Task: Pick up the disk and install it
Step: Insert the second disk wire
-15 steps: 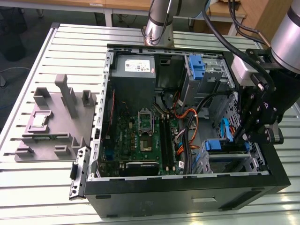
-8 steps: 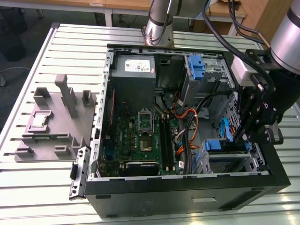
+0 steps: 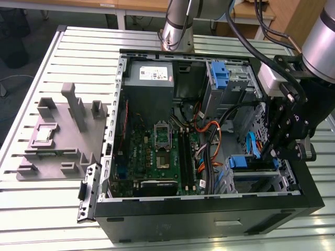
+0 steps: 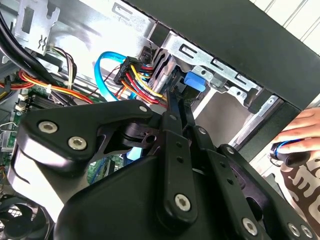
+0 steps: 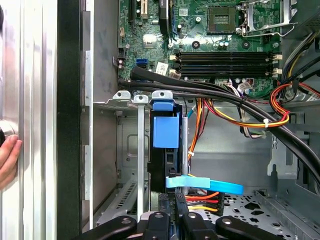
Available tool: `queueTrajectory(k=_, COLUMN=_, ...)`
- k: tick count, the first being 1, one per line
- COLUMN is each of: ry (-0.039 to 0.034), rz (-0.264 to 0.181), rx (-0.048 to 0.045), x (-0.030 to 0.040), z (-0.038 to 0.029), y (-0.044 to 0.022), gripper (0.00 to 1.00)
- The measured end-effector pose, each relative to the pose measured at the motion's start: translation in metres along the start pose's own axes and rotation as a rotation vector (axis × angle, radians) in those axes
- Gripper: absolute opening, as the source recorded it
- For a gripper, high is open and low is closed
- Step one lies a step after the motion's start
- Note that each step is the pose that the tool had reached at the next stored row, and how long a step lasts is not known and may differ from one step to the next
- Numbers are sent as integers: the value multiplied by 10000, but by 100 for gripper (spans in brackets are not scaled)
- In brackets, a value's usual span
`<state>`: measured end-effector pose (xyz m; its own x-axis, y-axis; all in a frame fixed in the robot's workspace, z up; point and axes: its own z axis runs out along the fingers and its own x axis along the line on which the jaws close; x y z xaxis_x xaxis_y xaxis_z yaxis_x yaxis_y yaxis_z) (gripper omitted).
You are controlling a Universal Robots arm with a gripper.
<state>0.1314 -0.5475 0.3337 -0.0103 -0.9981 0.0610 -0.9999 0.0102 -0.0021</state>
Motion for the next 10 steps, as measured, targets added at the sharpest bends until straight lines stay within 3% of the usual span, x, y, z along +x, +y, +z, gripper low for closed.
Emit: queueTrajectory(k=10, ry=0, rz=-13, rx=1, x=-8, z=-12, y=0, gripper=16)
